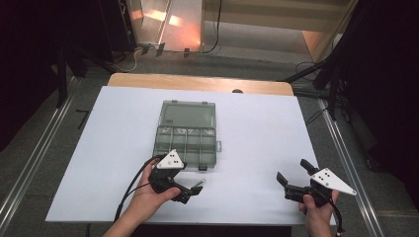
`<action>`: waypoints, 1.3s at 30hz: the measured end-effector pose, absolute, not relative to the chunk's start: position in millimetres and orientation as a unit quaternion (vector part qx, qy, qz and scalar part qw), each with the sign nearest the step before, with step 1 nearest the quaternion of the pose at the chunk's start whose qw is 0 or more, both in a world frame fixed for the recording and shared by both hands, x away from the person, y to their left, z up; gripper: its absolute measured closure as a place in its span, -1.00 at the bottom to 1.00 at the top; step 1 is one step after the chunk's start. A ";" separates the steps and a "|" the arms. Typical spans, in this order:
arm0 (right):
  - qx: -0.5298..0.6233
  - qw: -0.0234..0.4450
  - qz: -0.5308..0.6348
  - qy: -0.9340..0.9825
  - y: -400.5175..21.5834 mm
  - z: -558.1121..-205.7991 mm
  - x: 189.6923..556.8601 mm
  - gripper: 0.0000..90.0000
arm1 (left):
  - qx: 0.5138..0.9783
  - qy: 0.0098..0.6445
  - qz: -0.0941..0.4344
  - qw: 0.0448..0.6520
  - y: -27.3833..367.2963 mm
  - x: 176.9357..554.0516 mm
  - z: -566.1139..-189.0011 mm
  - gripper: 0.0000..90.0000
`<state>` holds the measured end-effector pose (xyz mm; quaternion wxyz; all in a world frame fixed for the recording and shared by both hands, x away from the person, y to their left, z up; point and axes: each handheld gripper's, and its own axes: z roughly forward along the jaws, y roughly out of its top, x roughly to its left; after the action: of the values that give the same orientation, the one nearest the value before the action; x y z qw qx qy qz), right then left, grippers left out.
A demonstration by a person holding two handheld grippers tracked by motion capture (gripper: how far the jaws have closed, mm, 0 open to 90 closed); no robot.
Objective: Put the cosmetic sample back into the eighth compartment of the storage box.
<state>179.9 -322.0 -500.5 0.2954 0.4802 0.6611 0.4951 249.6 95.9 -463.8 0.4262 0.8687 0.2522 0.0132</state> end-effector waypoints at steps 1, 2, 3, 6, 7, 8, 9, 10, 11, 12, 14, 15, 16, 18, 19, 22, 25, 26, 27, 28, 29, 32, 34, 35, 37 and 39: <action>0.480 0.295 0.495 0.661 -322.0 -500.5 179.9 -0.98 | 0.869 0.252 0.013 0.426 95.9 249.6 -463.8 -0.89; 0.478 0.296 0.494 0.663 -321.3 -500.6 179.9 -0.98 | 0.871 0.247 0.012 0.424 92.8 247.4 -465.5 -0.84; 0.477 0.296 0.494 0.664 -321.3 -500.7 180.3 -0.98 | 0.873 0.246 0.013 0.422 92.0 246.9 -466.1 -0.77; 0.478 0.296 0.494 0.664 -321.4 -501.1 180.8 -0.98 | 0.875 0.244 0.012 0.417 89.3 246.0 -468.5 -0.68; 0.480 0.292 0.494 0.664 -321.7 -502.0 181.3 -0.98 | 0.880 0.245 0.016 0.406 87.0 245.4 -471.1 -0.65; 0.480 0.293 0.493 0.664 -321.9 -502.3 181.4 -0.98 | 0.880 0.245 0.016 0.406 87.0 245.4 -471.1 -0.60; 0.480 0.293 0.492 0.664 -322.0 -502.4 181.4 -0.98 | 0.881 0.253 0.021 0.399 85.2 245.1 -473.7 -0.51; 0.480 0.293 0.493 0.664 -322.0 -502.3 181.3 -0.98 | 0.882 0.256 0.022 0.395 83.8 244.9 -475.5 -0.45; 0.480 0.293 0.493 0.664 -321.9 -501.9 180.8 -0.98 | 0.883 0.256 0.021 0.392 83.2 245.1 -476.3 -0.38; 0.480 0.294 0.493 0.663 -321.7 -501.6 180.5 -0.98 | 0.884 0.258 0.023 0.388 82.1 245.1 -477.6 -0.30; 0.479 0.294 0.494 0.663 -321.5 -501.3 180.2 -0.98 | 0.888 0.259 0.027 0.380 79.8 245.3 -479.8 -0.12; 0.479 0.294 0.494 0.664 -321.4 -501.3 180.2 -0.98 | 0.888 0.259 0.029 0.378 78.8 245.9 -480.9 -0.06; 0.479 0.294 0.494 0.664 -321.4 -501.3 180.2 -0.98 | 0.888 0.259 0.029 0.378 78.8 245.9 -480.9 0.01; 0.480 0.294 0.493 0.664 -321.3 -501.8 180.6 -0.98 | 0.889 0.263 0.035 0.372 76.7 246.9 -482.7 0.14; 0.479 0.294 0.492 0.665 -321.3 -502.0 180.8 -0.98 | 0.891 0.264 0.037 0.368 75.4 247.9 -484.0 0.19; 0.479 0.294 0.492 0.665 -321.4 -502.1 181.0 -0.98 | 0.896 0.261 0.044 0.356 72.2 248.8 -488.0 0.32; 0.480 0.294 0.492 0.665 -322.4 -502.5 181.1 -0.98 | 0.902 0.261 0.052 0.341 69.0 249.5 -493.4 0.43; 0.480 0.294 0.492 0.665 -322.4 -502.5 181.1 -0.98 | 0.902 0.261 0.052 0.341 69.0 249.5 -493.4 0.45; 0.479 0.294 0.491 0.665 -322.7 -502.3 180.8 -0.98 | 0.906 0.257 0.055 0.332 68.5 250.1 -495.0 0.48; 0.479 0.294 0.491 0.665 -322.7 -502.3 180.8 -0.98 | 0.906 0.257 0.055 0.332 68.5 250.1 -495.0 0.50; 0.479 0.294 0.491 0.665 -322.8 -502.4 180.8 -0.98 | 0.908 0.255 0.056 0.329 68.1 250.3 -496.4 0.51; 0.480 0.294 0.491 0.665 -322.8 -502.6 181.1 -0.98 | 0.909 0.254 0.056 0.326 66.4 249.3 -497.0 0.55; 0.480 0.294 0.490 0.665 -322.7 -502.7 181.3 -0.98 | 0.909 0.252 0.057 0.326 64.6 248.9 -497.0 0.55; 0.480 0.294 0.490 0.665 -322.6 -502.8 181.4 -0.98 | 0.910 0.252 0.056 0.325 63.6 248.8 -497.2 0.55; 0.481 0.294 0.490 0.665 -322.5 -502.9 181.4 -0.98 | 0.912 0.250 0.061 0.319 60.6 248.4 -498.5 0.58; 0.480 0.295 0.489 0.666 -322.3 -502.7 181.1 -0.98 | 0.913 0.249 0.069 0.316 59.4 247.7 -498.7 0.61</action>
<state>181.1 -322.3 -502.7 0.2950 0.4802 0.6655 0.4894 247.7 59.4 -498.7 0.3164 0.9128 0.2491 0.0686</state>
